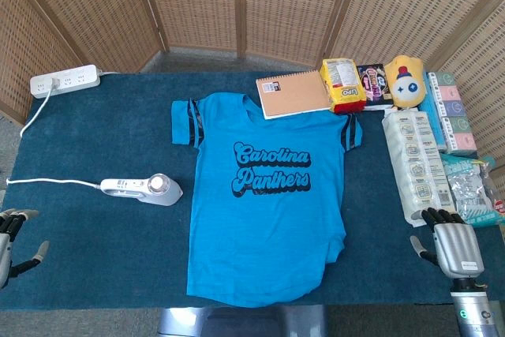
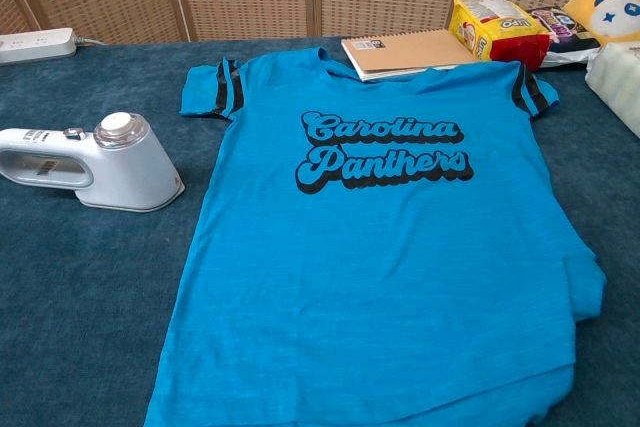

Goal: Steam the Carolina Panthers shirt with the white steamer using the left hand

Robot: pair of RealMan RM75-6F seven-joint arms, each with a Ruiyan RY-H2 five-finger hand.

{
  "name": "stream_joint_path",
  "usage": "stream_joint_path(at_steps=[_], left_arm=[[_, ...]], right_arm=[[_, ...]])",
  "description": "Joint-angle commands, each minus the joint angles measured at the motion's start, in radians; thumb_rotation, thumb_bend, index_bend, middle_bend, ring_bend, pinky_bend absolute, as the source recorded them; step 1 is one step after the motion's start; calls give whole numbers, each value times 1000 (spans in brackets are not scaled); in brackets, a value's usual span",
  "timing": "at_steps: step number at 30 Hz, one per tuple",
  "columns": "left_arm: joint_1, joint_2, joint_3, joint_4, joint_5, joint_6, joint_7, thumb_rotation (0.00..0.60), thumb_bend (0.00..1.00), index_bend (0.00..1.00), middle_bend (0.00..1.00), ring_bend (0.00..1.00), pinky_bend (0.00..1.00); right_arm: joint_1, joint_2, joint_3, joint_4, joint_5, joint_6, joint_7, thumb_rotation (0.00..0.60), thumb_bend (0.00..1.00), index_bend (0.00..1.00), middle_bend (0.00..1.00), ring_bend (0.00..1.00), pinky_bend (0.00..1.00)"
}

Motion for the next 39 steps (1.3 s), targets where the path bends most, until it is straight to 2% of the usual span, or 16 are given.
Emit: stream_joint_path(at_steps=[1, 19, 28, 31, 39], left_arm=[[-2, -3, 1, 2, -1, -5, 1, 383, 323, 246, 288, 197, 227], [-11, 15, -19, -18, 18, 24, -17, 382, 323, 246, 288, 198, 227], [-42, 43, -31, -68, 28, -4, -20, 381, 322, 246, 288, 198, 227], [-69, 53, -39, -96, 37, -30, 10, 385, 322, 246, 289, 197, 227], [-107, 72, -55, -146, 29, -64, 44, 382, 322, 246, 288, 197, 227]], right_arm=[[1, -3, 0, 4, 2, -4, 2, 600, 341, 402, 422, 392, 377], [23, 8, -15, -4, -43, -19, 43, 600, 324, 402, 420, 388, 365], [66, 9, -31, -28, -93, -63, 61, 600, 195, 400, 414, 383, 361], [102, -1, -52, -43, -143, -102, 48, 600, 166, 372, 400, 377, 352], [157, -28, -74, -67, -200, -158, 16, 600, 158, 363, 374, 357, 334]])
